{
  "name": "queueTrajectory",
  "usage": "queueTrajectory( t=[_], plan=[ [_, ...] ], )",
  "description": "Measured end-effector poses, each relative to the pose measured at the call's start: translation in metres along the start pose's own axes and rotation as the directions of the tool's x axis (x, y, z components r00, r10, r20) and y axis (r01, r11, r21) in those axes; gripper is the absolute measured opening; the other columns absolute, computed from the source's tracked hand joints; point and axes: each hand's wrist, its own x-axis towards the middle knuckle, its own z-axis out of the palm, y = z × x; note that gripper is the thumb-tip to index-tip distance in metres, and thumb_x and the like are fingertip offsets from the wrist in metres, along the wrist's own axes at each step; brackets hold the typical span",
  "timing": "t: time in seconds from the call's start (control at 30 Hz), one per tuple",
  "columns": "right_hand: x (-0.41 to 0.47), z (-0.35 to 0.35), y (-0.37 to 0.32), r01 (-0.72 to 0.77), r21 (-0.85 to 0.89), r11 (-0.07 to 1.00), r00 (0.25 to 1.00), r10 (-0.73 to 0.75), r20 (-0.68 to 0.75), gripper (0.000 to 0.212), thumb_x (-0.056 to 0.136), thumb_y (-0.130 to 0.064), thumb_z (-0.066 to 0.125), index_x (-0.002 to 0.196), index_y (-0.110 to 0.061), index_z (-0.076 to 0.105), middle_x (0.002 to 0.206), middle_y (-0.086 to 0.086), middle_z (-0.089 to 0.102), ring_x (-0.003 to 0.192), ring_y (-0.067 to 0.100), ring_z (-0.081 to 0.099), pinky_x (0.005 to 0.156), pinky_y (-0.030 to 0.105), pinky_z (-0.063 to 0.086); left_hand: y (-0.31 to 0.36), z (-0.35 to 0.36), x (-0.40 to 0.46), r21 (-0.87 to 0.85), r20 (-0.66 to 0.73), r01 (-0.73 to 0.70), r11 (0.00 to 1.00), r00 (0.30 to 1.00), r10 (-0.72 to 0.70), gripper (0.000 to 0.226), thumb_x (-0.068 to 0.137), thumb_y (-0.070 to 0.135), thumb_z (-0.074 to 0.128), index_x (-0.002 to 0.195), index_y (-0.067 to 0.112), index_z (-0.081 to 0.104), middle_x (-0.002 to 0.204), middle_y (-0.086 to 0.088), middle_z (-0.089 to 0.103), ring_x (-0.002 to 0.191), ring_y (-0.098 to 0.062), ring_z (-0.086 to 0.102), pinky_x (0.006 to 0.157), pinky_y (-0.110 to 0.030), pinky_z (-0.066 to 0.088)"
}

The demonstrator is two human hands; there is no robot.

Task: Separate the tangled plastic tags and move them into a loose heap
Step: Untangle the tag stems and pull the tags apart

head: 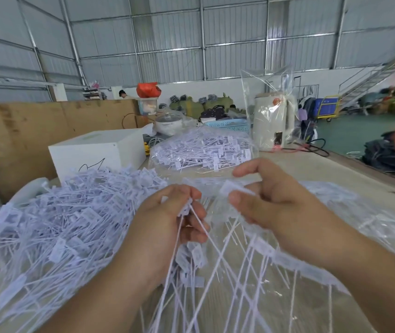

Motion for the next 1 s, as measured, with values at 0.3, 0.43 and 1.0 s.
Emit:
queueTrajectory(
  t=[0.3, 0.43, 1.0],
  plan=[
    [-0.005, 0.016, 0.008, 0.015, -0.031, 0.999, 0.959, -0.006, 0.282, 0.059, 0.081, -0.037, 0.067, 0.131, -0.047, 0.038, 0.073, -0.007, 0.062, 0.067, 0.004, 0.056, 0.065, 0.014, 0.043, 0.004, 0.0, -0.006, 0.133, 0.241, 0.055, 0.99, 0.967, -0.086, 0.019, 0.07, 0.027, 0.078, 0.065, 0.022, 0.061, 0.045, -0.001, 0.037, 0.031, -0.01, 0.029, 0.036, -0.015, 0.027],
    [-0.004, 0.018, 0.009, 0.019, -0.085, 0.996, 0.972, 0.002, 0.236, 0.063, 0.084, -0.036, 0.07, 0.135, -0.047, 0.035, 0.096, 0.011, 0.071, 0.086, 0.017, 0.067, 0.076, 0.03, 0.052, -0.003, 0.002, -0.008, 0.157, 0.31, 0.034, 0.987, 0.947, -0.083, 0.018, 0.077, 0.032, 0.073, 0.068, 0.023, 0.061, 0.043, 0.0, 0.043, 0.03, -0.01, 0.033, 0.036, -0.015, 0.029],
    [-0.001, 0.019, 0.008, 0.039, -0.156, 0.987, 0.97, 0.0, 0.243, 0.023, 0.102, -0.027, 0.05, 0.086, -0.024, 0.066, 0.086, 0.022, 0.069, 0.073, 0.05, 0.058, 0.069, 0.06, 0.05, -0.005, 0.008, -0.008, 0.11, 0.224, -0.062, 0.992, 0.974, 0.036, 0.015, 0.078, 0.027, 0.07, 0.069, 0.017, 0.062, 0.048, -0.006, 0.047, 0.031, -0.016, 0.035, 0.036, -0.019, 0.031]
  ],
)
